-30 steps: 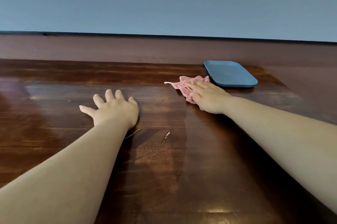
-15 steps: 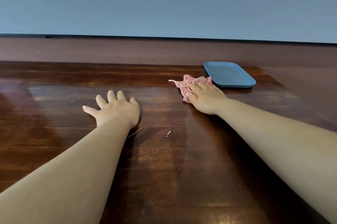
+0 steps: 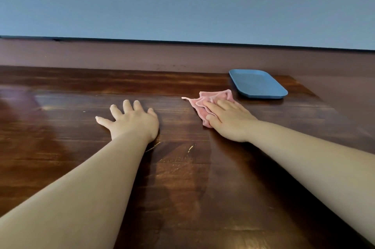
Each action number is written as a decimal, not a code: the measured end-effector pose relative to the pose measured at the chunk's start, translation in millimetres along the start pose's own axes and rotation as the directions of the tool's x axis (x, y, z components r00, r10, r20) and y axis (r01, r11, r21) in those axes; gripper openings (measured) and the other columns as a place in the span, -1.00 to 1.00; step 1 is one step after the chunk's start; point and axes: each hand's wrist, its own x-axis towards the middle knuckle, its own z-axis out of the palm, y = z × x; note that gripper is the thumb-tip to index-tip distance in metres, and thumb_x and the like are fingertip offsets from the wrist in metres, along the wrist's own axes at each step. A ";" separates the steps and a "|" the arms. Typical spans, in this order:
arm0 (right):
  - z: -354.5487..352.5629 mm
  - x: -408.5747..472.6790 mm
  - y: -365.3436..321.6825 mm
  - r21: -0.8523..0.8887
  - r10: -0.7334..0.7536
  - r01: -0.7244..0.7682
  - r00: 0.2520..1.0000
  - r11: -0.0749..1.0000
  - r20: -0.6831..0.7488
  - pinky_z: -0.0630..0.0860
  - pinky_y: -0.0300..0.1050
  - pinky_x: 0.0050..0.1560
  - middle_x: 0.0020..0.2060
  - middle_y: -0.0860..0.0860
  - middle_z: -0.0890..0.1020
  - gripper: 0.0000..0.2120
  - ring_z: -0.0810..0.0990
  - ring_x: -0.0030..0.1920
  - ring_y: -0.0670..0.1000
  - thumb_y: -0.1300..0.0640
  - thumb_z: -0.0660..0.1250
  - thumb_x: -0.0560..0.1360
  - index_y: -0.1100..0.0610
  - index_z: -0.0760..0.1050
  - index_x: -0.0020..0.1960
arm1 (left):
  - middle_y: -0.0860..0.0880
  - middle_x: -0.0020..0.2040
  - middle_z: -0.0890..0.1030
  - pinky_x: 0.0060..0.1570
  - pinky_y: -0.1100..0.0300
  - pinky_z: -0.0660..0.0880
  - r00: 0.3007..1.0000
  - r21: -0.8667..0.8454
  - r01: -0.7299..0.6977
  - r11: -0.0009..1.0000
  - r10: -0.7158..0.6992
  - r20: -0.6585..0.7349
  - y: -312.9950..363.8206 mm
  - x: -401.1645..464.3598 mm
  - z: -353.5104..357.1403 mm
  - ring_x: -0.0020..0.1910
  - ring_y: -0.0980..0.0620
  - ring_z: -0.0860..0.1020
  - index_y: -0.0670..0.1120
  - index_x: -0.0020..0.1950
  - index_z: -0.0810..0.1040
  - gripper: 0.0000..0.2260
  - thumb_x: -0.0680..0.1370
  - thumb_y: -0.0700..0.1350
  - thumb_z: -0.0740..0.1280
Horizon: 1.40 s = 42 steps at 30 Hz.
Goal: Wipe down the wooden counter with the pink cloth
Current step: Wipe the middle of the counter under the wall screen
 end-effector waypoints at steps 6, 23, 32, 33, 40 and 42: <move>-11.8 22.4 -7.7 -0.009 0.034 -0.035 0.999 0.999 -0.026 -0.15 0.10 0.60 0.63 0.01 0.08 -0.49 -0.05 0.63 0.04 -0.03 -0.13 0.69 -0.07 0.09 0.63 | 0.00 0.57 0.06 0.35 -0.43 -0.14 1.000 -0.006 0.003 1.000 -0.003 -0.002 2.9 1.3 -0.7 0.53 -0.20 -0.06 0.01 0.55 0.09 -0.46 0.60 0.15 -0.19; -0.1 27.6 -32.1 -0.021 -0.096 0.097 0.995 0.995 0.027 -0.08 0.11 0.59 0.63 0.00 0.06 -0.46 -0.04 0.62 0.03 -0.10 -0.14 0.67 -0.10 0.00 0.65 | -0.01 0.58 0.04 0.35 -0.43 -0.15 1.000 -0.006 0.004 1.000 -0.004 -0.010 1.9 -0.2 -0.6 0.53 -0.20 -0.08 0.00 0.56 0.06 -0.46 0.61 0.14 -0.18; -15.1 44.0 -44.4 0.001 -0.030 0.030 0.999 1.000 0.014 -0.07 0.12 0.59 0.63 0.01 0.09 -0.50 -0.02 0.62 0.07 -0.04 -0.13 0.69 -0.10 0.10 0.63 | 0.00 0.58 0.02 0.36 -0.42 -0.15 1.000 -0.014 -0.001 1.000 0.001 -0.020 1.2 -2.4 -1.2 0.54 -0.20 -0.09 0.01 0.57 0.04 -0.45 0.61 0.14 -0.19; -11.4 36.9 -44.6 0.002 -0.059 0.059 0.998 0.998 0.025 -0.06 0.12 0.59 0.63 0.01 0.09 -0.49 -0.02 0.62 0.06 -0.05 -0.14 0.69 -0.10 0.08 0.63 | 0.00 0.58 0.02 0.36 -0.42 -0.15 1.000 -0.012 -0.001 1.000 0.000 -0.018 1.6 -2.5 -1.5 0.54 -0.20 -0.09 0.01 0.57 0.04 -0.45 0.61 0.14 -0.19; -8.7 26.5 -29.7 0.026 -0.014 0.014 1.000 1.000 -0.013 -0.05 0.05 0.60 0.63 0.00 0.08 -0.49 -0.01 0.62 0.03 0.01 -0.11 0.69 -0.06 0.09 0.63 | -0.01 0.58 0.04 0.35 -0.43 -0.14 1.000 -0.008 0.000 1.000 0.000 -0.009 2.3 -0.5 -1.2 0.53 -0.21 -0.07 -0.01 0.56 0.07 -0.46 0.60 0.14 -0.18; -15.4 37.4 -32.4 0.009 0.119 -0.118 0.993 0.993 -0.025 -0.01 0.08 0.59 0.63 0.00 0.08 -0.50 0.01 0.61 0.06 0.00 -0.12 0.70 -0.05 0.09 0.63 | -0.02 0.57 0.05 0.35 -0.43 -0.14 1.000 -0.013 -0.008 1.000 0.008 -0.020 1.7 -1.1 -1.1 0.53 -0.21 -0.07 -0.01 0.56 0.08 -0.46 0.60 0.14 -0.18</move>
